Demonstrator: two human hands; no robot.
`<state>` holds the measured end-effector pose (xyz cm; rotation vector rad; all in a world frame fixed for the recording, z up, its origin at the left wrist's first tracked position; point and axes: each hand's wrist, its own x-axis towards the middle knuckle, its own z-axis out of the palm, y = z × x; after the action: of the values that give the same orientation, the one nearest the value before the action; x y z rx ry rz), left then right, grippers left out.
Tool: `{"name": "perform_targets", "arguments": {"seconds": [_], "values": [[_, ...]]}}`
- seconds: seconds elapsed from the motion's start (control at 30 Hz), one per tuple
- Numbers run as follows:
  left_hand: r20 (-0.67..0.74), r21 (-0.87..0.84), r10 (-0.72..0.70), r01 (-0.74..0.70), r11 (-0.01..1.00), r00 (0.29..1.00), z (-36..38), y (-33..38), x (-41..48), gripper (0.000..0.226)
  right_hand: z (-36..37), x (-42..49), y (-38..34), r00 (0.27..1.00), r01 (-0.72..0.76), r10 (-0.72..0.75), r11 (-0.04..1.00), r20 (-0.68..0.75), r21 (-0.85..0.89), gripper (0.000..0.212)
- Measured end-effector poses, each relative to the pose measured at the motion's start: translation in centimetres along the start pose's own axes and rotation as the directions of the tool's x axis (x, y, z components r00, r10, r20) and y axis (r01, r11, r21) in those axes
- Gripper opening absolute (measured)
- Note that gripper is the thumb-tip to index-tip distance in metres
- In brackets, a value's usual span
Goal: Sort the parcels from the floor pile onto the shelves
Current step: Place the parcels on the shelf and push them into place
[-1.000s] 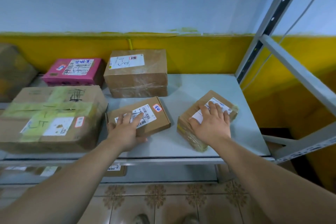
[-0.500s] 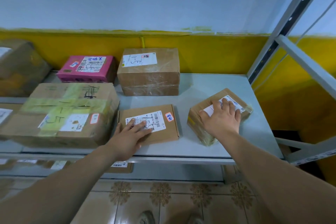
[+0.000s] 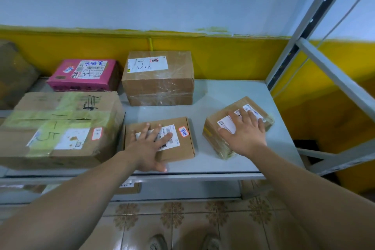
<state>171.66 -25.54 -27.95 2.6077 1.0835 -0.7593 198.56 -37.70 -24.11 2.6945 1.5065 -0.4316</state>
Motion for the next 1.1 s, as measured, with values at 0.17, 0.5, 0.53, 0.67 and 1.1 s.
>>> {"name": "perform_targets", "arguments": {"seconds": [0.17,0.5,0.53,0.67,1.1], "values": [[-0.004,0.025,0.081,-0.081,0.996,0.997,0.7,-0.1,-0.9,0.099,0.4,0.0,-1.8,0.993,-0.111,0.113,0.99,-0.026,0.084,0.072],[-0.03,0.034,0.21,-0.209,0.977,0.977,-0.3,0.0,0.2,0.092,0.1,-1.9,0.5,0.997,0.059,-0.061,0.997,-0.055,-0.045,0.074],[-0.065,0.007,0.2,-0.2,0.98,0.978,-0.4,0.4,0.4,0.092,0.4,-2.1,0.9,0.997,0.063,-0.065,0.996,-0.029,-0.065,0.074],[-0.16,-0.156,0.044,-0.07,0.985,0.986,-0.3,2.7,1.5,0.09,1.2,-0.9,0.7,0.999,0.005,-0.007,0.998,-0.038,-0.066,0.073],[-0.187,-0.181,-0.139,0.104,0.978,0.973,0.9,4.1,4.0,0.095,-0.5,9.6,-0.2,0.991,-0.032,0.034,0.999,-0.126,0.023,0.078]]}}
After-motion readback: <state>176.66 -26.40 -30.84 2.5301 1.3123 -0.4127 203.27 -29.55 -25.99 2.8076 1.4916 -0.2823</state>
